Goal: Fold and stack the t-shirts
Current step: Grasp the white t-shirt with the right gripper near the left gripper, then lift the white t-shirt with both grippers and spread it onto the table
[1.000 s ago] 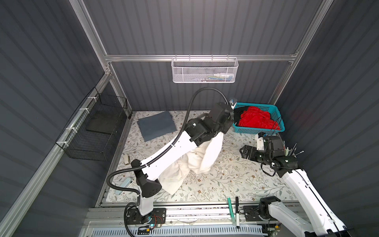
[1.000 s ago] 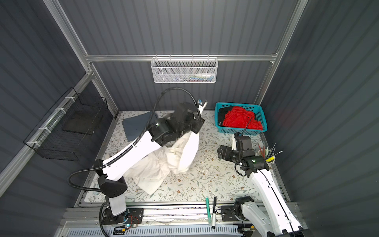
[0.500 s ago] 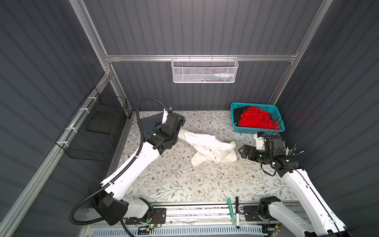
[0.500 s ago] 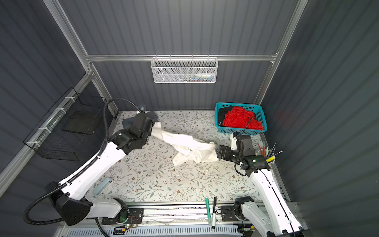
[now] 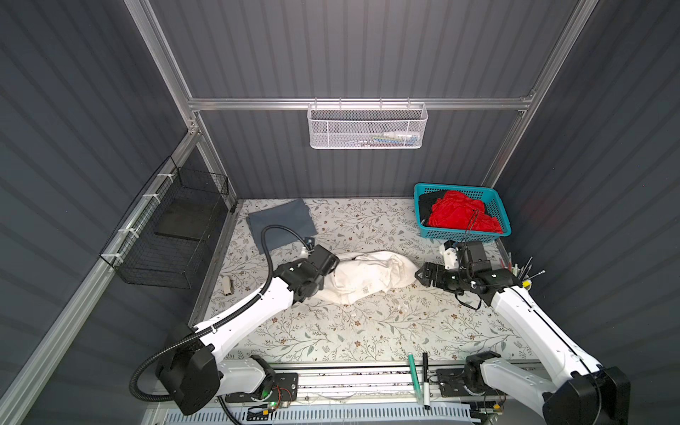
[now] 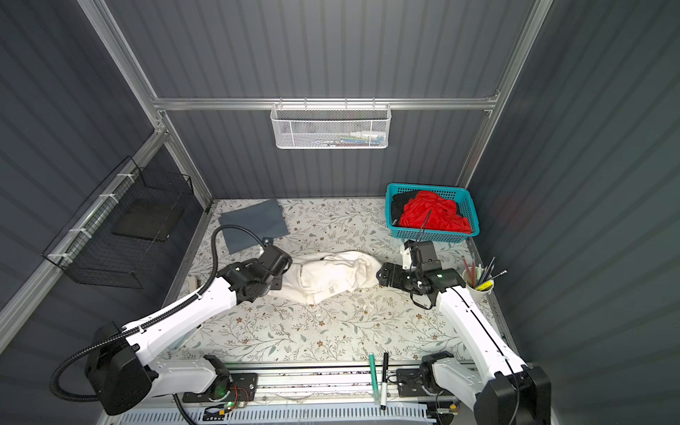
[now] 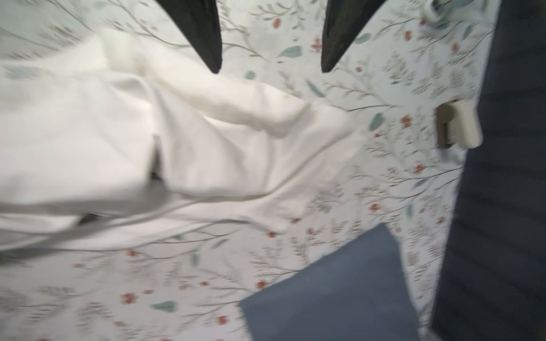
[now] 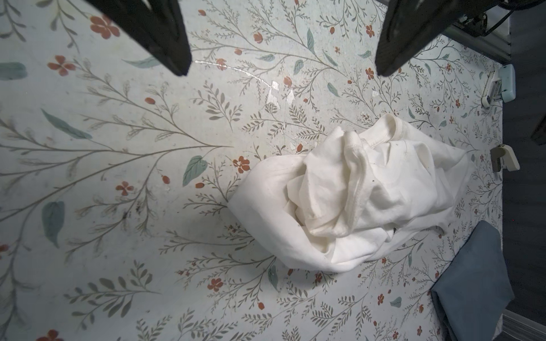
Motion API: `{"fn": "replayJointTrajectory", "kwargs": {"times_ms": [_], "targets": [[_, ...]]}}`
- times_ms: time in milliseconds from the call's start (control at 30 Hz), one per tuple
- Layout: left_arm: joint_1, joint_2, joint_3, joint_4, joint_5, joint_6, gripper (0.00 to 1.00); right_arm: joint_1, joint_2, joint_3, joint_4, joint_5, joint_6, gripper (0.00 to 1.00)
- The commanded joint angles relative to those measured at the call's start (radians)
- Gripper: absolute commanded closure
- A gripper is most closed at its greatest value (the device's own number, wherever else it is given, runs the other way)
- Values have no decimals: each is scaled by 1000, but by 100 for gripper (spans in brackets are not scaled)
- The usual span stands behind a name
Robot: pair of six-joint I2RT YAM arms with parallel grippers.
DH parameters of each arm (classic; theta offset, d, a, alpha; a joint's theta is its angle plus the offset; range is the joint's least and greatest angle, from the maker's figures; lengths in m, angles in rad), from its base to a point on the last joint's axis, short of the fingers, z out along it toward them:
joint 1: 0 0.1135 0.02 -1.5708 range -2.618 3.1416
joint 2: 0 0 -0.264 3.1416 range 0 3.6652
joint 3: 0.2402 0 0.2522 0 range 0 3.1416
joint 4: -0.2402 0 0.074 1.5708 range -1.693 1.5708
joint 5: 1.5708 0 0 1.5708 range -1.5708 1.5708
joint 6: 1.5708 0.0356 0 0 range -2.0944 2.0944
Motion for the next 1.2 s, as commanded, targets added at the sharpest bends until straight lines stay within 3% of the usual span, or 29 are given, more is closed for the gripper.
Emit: {"fn": "replayJointTrajectory", "kwargs": {"times_ms": [0,67,200,533,633,733,833,900,1000,1167], "targets": [[-124,102,57,157,191,22,46,1,10,-14,21,63,47,1],[-190,199,117,232,238,39,47,1,17,-25,26,85,56,1],[-247,428,324,195,199,76,46,-6,29,-31,18,85,59,1],[-252,695,609,130,116,139,44,-49,29,-90,54,64,54,1],[-252,719,634,97,76,132,58,-56,61,-88,83,49,53,3],[-251,717,631,79,42,120,90,-56,113,-76,147,22,42,5],[-250,712,626,66,21,122,91,-56,212,-51,219,-37,14,6],[-250,702,622,58,12,121,99,-53,281,-26,263,-61,5,6],[-251,666,601,57,-9,118,100,-46,357,6,318,-72,1,13],[-250,557,559,16,-79,100,100,-44,456,69,357,-115,-2,40]]}}
